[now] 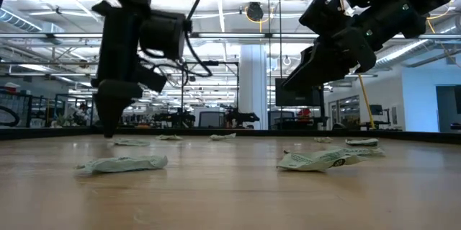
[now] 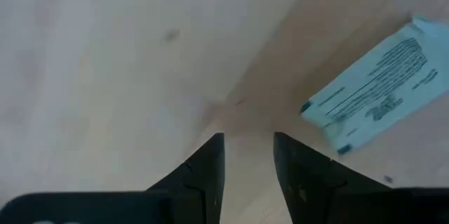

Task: Pick and place Stevia / Truvia into bins
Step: Put the stevia packet into the transparent bin

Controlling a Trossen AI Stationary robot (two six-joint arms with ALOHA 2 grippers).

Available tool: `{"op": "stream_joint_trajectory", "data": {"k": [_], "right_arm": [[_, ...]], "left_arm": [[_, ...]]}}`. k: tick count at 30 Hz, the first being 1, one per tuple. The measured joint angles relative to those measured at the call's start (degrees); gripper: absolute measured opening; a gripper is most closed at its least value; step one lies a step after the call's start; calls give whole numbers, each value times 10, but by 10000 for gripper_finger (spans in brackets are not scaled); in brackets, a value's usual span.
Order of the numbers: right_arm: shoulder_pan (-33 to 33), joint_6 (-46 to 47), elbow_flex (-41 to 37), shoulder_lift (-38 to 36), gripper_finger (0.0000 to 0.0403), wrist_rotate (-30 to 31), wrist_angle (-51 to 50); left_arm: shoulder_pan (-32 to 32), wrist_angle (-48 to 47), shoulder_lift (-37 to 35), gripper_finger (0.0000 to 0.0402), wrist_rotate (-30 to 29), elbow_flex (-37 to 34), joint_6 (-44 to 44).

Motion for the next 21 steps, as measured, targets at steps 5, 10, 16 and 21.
{"op": "stream_joint_trajectory", "data": {"k": [5, 10, 16, 21], "right_arm": [[-1, -1, 0, 0, 139, 0, 0], [-1, -1, 0, 0, 141, 0, 0], [-1, -12, 0, 0, 141, 0, 4], [-5, -27, -1, 0, 141, -1, 7]], "left_arm": [[2, 44, -3, 116, 17, -20, 48], [26, 37, -12, 116, 51, -22, 90], [49, 62, -80, 115, 113, -23, 106], [70, 144, -143, 115, 77, -23, 111]]}}
